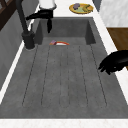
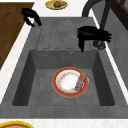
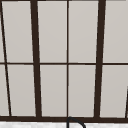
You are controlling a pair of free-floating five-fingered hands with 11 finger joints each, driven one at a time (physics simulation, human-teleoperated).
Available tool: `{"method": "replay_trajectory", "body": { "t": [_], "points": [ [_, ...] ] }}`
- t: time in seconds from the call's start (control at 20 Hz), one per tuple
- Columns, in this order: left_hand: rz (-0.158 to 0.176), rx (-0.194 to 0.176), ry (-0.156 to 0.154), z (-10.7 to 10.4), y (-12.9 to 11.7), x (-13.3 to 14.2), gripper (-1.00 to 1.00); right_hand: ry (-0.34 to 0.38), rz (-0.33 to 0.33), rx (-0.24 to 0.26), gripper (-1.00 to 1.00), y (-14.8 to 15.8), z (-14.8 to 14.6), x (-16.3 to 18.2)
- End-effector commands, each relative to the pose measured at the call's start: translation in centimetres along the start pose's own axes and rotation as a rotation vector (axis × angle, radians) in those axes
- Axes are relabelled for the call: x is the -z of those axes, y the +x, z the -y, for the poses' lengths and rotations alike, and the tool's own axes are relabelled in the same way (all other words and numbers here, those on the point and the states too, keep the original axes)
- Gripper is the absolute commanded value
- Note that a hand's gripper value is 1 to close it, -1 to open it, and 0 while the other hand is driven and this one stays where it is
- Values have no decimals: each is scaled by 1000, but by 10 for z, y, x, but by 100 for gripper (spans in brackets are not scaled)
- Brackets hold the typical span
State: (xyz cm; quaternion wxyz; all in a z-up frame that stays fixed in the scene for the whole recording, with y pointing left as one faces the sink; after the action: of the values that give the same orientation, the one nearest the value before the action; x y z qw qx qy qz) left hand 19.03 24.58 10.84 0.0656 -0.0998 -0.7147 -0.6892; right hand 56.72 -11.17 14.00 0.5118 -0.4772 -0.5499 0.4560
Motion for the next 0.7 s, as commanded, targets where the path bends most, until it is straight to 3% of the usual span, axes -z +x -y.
{"method": "replay_trajectory", "body": {
  "t": [0.0,0.3,0.65],
  "points": [
    [0,0,0,0,0,0,0,60,-23,0,-100,11,-14,25],
    [0,0,0,0,0,0,0,174,-15,-4,-100,17,-26,61],
    [0,0,0,0,0,0,0,260,-33,-10,-100,12,-17,80]
  ]
}}
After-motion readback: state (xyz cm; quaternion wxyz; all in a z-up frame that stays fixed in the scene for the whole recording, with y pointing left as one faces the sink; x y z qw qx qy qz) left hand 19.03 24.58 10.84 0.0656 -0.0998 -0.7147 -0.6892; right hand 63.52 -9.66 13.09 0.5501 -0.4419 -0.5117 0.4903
